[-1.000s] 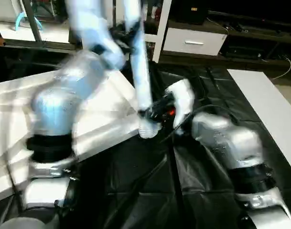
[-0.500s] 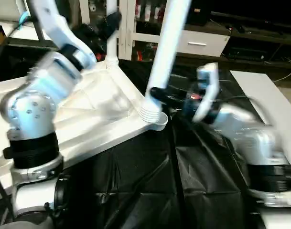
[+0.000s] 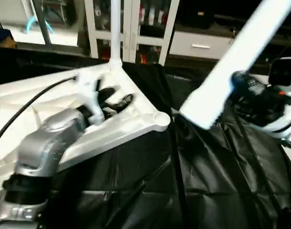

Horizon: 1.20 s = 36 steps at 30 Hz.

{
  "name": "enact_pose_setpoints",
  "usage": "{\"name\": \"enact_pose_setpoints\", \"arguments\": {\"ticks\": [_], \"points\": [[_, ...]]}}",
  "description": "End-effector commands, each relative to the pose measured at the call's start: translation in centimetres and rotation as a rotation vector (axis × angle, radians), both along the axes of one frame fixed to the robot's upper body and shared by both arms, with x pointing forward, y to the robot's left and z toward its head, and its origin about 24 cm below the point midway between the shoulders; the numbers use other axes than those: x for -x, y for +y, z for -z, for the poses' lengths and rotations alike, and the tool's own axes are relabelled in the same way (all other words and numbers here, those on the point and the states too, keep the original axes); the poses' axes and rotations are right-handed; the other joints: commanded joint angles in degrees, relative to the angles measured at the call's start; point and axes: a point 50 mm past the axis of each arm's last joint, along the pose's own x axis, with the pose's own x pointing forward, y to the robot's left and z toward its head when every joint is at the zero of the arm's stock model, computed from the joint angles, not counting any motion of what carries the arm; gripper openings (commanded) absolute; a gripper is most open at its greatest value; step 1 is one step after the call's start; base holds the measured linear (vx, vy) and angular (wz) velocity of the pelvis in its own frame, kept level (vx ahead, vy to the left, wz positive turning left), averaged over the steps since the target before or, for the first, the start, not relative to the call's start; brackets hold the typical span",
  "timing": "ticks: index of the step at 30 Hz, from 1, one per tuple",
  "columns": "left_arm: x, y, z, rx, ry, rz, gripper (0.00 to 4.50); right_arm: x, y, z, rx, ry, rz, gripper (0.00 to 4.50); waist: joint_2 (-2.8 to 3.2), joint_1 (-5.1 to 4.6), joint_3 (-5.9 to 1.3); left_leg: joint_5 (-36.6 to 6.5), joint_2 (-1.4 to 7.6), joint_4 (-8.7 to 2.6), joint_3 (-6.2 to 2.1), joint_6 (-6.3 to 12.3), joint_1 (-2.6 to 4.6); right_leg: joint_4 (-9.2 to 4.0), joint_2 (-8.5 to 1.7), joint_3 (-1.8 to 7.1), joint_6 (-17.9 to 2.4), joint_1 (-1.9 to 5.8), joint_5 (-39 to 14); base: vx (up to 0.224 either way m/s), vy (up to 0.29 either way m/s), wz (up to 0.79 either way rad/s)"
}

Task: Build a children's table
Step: Insert table leg to table base

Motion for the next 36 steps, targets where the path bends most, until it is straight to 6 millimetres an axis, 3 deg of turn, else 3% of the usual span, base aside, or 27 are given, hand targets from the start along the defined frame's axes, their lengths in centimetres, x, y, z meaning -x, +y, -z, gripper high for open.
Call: {"name": "enact_pose_setpoints", "arguments": {"ticks": [1, 2, 3, 4, 5, 7, 9, 10, 14, 20, 27, 33, 36], "points": [[-0.7, -0.2, -1.6, 0.071, -0.072, -0.034, 3.89, 0.2, 0.5, 0.3, 0.106, -0.01, 0.033, 1.84, 0.48, 0.0, -4.63, 8.03, -1.17, -2.1, 1.19, -2.06, 0.23, -2.7, -4.32, 2.19, -8.92, 4.34, 32.8, 0.0, 0.0, 0.0], [-1.1, 0.0, -2.5, 0.132, -0.09, -0.059, 4.17, -0.1, 1.0, 0.9, 0.193, -0.014, 0.076, 1.84, 0.55, 0.06, -4.72, 8.49, -1.06, -2.04, 1.08, -2.22, 0.14, -2.52, -4.37, 2.13, -8.61, 4.36, 33.16, 0.0, 0.0, 0.0], [-1.5, 0.1, -4.9, 0.322, -0.099, -0.052, 4.24, -0.9, 1.9, 2.3, 0.384, -0.036, 0.17, 1.84, 0.46, -0.03, -4.74, 9.4, -1.26, -1.91, 1.05, -2.7, 0.1, -2.45, -4.24, 2.07, -8.1, 4.37, 34.03, 0.0, 0.0, 0.0], [-1.5, 0.1, -4.9, 0.322, -0.099, -0.052, 4.24, -0.9, 1.9, 2.3, 0.384, -0.036, 0.17, 1.84, 0.47, 0.12, -4.79, 9.29, -1.32, -1.73, 1.05, -3.4, 0.07, -2.39, -4.36, 2.09, -7.82, 4.34, 34.23, 0.0, 0.0, 0.0], [-1.4, 0.0, -6.5, 0.456, -0.109, 0.02, 4.29, -1.1, 2.3, 3.0, 0.485, -0.058, 0.195, 1.84, 0.34, -0.13, -4.71, 8.66, -1.61, -1.85, 1.0, -3.95, -0.05, -2.4, -4.3, 2.07, -7.88, 4.46, 33.95, 0.0, 0.0, 0.0], [-1.0, -0.3, -7.2, 0.548, -0.087, 0.13, 4.47, -0.8, 2.8, 2.8, 0.478, -0.061, 0.155, 1.84, 0.26, -0.18, -4.68, 8.11, -1.76, -1.86, 0.98, -4.04, 0.15, -2.47, -4.01, 2.23, -8.58, 4.37, 33.91, 0.0, 0.0, 0.0], [0.2, -1.0, -7.4, 0.664, -0.023, 0.344, 4.5, -0.5, 3.3, 2.5, 0.503, -0.097, 0.116, 1.84, 0.34, -0.19, -4.76, 9.61, -1.76, -1.72, 1.07, -2.64, 0.22, -2.13, -3.59, 2.2, -9.21, 4.21, 36.13, 0.0, 0.0, 0.0], [0.2, -1.0, -7.4, 0.666, -0.022, 0.348, 4.5, -0.4, 3.3, 2.5, 0.505, -0.098, 0.116, 1.84, 0.64, -0.03, -4.86, 10.03, -1.82, -1.57, 1.06, -2.64, 0.26, -1.87, -3.6, 2.21, -9.21, 4.18, 36.81, 0.0, 0.0, 0.0], [1.4, -2.4, -6.2, 0.596, 0.065, 0.457, 4.5, -0.3, 3.6, 2.6, 0.542, -0.145, 0.103, 1.84, 0.74, 0.2, -4.93, 10.05, -1.47, -1.67, 1.14, -1.51, 0.33, -2.12, -3.69, 2.12, -8.38, 4.13, 37.8, 0.0, 0.0, 0.0], [2.7, -4.0, -3.9, 0.466, 0.196, 0.518, 4.5, 0.1, 4.3, 2.6, 0.587, -0.19, 0.063, 1.84, 0.62, 0.09, -4.78, 9.0, -1.39, -1.97, 1.09, -1.73, 0.32, -2.28, -3.7, 2.09, -7.76, 4.27, 37.01, 0.0, 0.0, 0.0], [2.9, -4.9, -5.1, 0.491, 0.152, 0.554, 4.5, 0.3, 4.4, 3.6, 0.668, -0.202, 0.034, 1.84, 0.42, 0.03, -4.65, 8.19, -1.39, -1.98, 1.07, -1.84, 0.27, -2.49, -3.74, 2.19, -7.64, 4.34, 35.33, 0.0, 0.0, 0.0], [3.6, -4.3, -6.4, 0.611, 0.105, 0.639, 4.5, 0.1, 4.3, 4.0, 0.698, -0.193, 0.05, 1.84, 0.44, 0.09, -4.69, 8.69, -1.5, -1.87, 1.1, -1.81, 0.26, -2.32, -3.62, 2.2, -8.54, 4.27, 36.62, 0.0, 0.0, 0.0], [3.8, -4.2, -6.0, 0.578, 0.12, 0.646, 4.5, 0.1, 4.3, 4.0, 0.697, -0.197, 0.041, 1.84, 0.45, 0.04, -4.72, 8.78, -1.48, -1.84, 1.13, -1.42, 0.35, -2.39, -3.58, 2.25, -8.21, 4.27, 36.54, 0.0, 0.0, 0.0]]}}
